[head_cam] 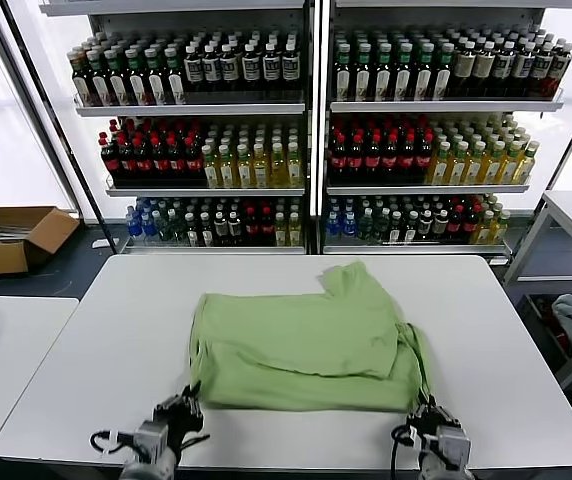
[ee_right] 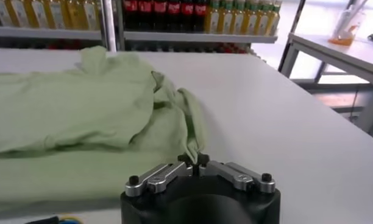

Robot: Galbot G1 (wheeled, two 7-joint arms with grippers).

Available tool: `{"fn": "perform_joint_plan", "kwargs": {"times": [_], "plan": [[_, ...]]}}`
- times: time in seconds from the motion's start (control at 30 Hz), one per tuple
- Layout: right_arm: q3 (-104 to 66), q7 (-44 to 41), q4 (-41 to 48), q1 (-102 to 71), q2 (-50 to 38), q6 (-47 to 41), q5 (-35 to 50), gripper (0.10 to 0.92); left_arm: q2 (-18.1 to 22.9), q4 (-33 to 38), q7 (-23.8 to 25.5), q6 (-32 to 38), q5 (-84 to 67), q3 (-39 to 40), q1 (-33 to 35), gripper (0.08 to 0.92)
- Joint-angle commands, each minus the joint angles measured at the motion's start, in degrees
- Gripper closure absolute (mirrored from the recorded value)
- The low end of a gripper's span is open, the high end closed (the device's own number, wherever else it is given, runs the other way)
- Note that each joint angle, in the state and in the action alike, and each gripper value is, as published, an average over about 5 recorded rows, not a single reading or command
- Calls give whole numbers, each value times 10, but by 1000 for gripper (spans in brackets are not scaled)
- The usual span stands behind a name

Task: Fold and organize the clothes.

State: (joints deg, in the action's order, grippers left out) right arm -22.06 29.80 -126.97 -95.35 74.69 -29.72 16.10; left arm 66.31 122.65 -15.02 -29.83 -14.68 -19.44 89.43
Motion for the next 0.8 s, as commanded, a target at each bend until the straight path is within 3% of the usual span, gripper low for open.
{"fn": "perform_joint_plan", "kwargs": {"times": [0.03,0.23,0.47,0.63,0.8], "plan": [[-2,2,-40,-79,-6,11,-20,857,8,84,-11,17,37,-5,143,903],[-21,-7,-85,-67,-3,26,-9,693,33,135,1,45,24,3,131,866],[-105,-42,-120,40,-4,27,40,485,54,165,32,86,15,-14,26,667],[-137,-72,-19,199,-59,21,127,347,27,86,79,82,6,-47,-94,529],[-83,-120,148,364,-140,-7,205,224,-12,-55,115,12,-87,-27,-255,381]]}}
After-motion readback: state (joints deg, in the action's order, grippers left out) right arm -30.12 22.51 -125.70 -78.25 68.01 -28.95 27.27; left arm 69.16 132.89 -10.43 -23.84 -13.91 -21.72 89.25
